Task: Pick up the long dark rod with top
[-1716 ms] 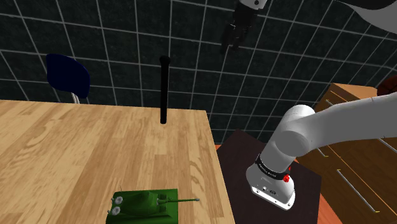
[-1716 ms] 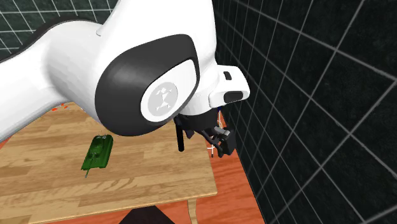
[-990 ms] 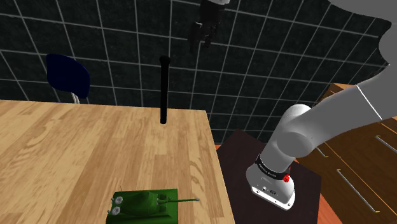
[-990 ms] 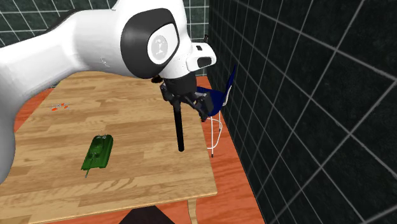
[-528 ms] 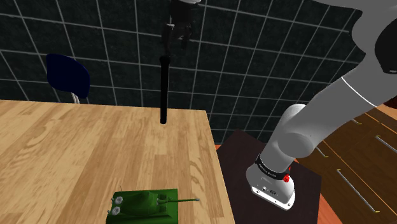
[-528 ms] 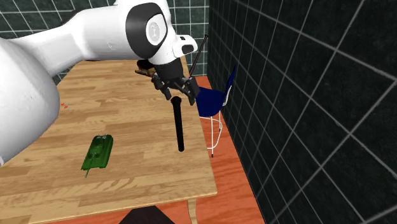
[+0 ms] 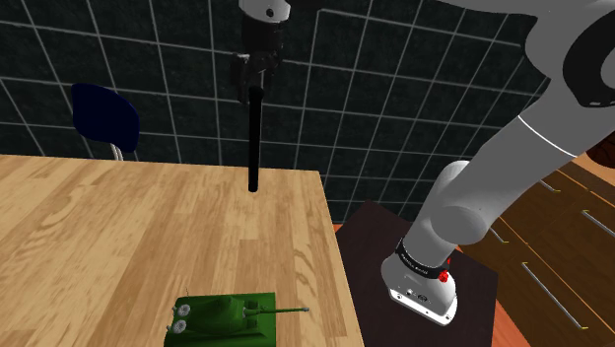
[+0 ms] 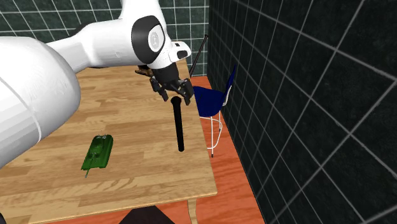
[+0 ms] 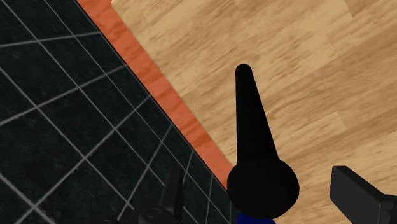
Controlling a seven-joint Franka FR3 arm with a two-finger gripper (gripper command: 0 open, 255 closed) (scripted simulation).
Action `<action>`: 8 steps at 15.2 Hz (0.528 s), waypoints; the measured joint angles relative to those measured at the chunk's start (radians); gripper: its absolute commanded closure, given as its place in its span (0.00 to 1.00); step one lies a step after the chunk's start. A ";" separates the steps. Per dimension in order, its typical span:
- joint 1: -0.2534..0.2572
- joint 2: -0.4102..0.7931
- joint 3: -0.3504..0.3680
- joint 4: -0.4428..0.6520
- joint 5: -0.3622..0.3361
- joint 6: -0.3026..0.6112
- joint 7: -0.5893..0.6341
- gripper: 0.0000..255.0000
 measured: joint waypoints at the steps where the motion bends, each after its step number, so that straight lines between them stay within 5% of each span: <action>1: 0.001 -0.002 0.002 -0.016 0.000 0.014 0.003 0.00; 2: 0.001 -0.003 0.001 -0.027 0.000 0.024 0.003 0.00; 3: 0.001 -0.003 0.000 -0.033 0.000 0.030 0.003 1.00; 8: 0.000 -0.003 -0.001 -0.038 0.000 0.037 0.002 1.00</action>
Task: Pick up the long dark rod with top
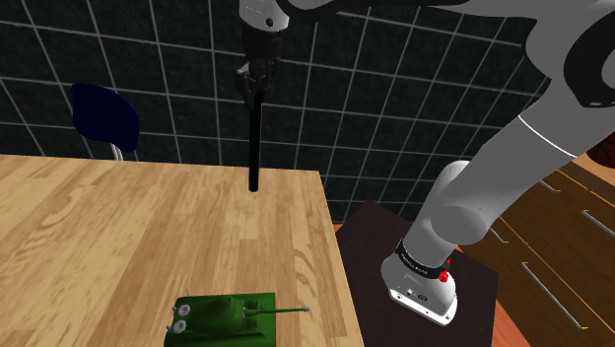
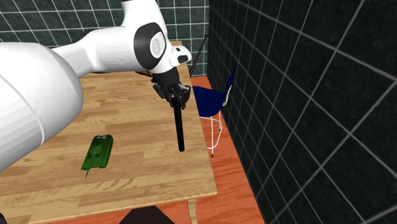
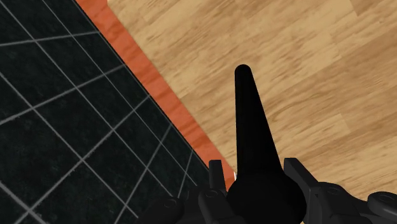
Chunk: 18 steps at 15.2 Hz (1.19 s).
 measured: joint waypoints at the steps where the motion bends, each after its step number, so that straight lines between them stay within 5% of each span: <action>1: 0.000 0.000 0.000 0.000 0.000 0.000 0.000 1.00; 18: -0.004 0.027 0.001 0.187 -0.005 -0.162 -0.013 1.00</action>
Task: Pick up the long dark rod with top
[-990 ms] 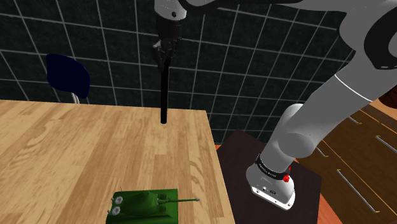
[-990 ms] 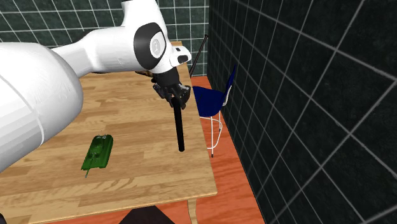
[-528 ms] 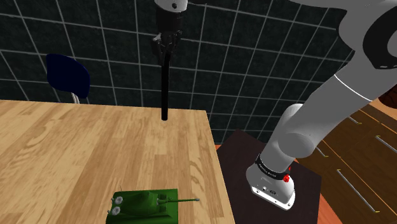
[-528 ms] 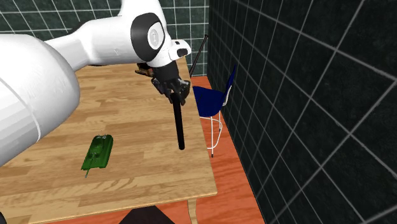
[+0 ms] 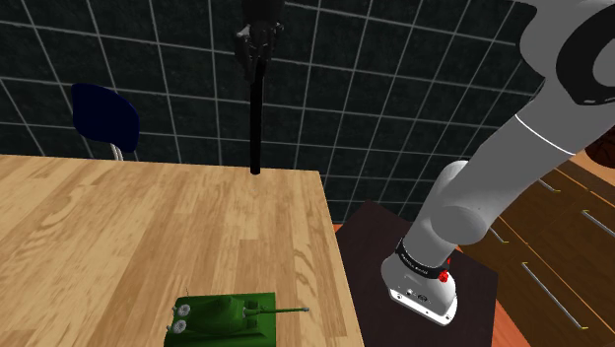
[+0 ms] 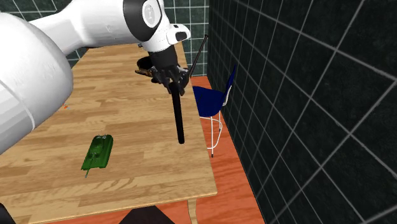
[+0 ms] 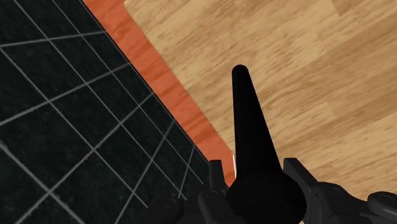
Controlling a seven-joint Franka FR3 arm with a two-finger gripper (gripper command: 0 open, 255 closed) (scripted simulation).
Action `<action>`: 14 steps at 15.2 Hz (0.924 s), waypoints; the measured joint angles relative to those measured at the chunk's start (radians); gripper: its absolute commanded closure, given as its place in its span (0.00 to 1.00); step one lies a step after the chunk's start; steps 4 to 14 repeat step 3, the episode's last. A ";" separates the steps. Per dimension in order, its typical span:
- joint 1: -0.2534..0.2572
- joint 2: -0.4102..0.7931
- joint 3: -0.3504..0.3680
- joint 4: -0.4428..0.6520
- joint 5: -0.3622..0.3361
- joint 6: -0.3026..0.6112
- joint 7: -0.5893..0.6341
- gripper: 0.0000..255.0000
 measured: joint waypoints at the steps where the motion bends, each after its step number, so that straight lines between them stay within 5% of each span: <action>1: -0.001 0.004 0.000 0.018 -0.001 -0.015 -0.002 1.00; 14: -0.001 0.013 0.002 0.049 -0.003 -0.036 -0.001 1.00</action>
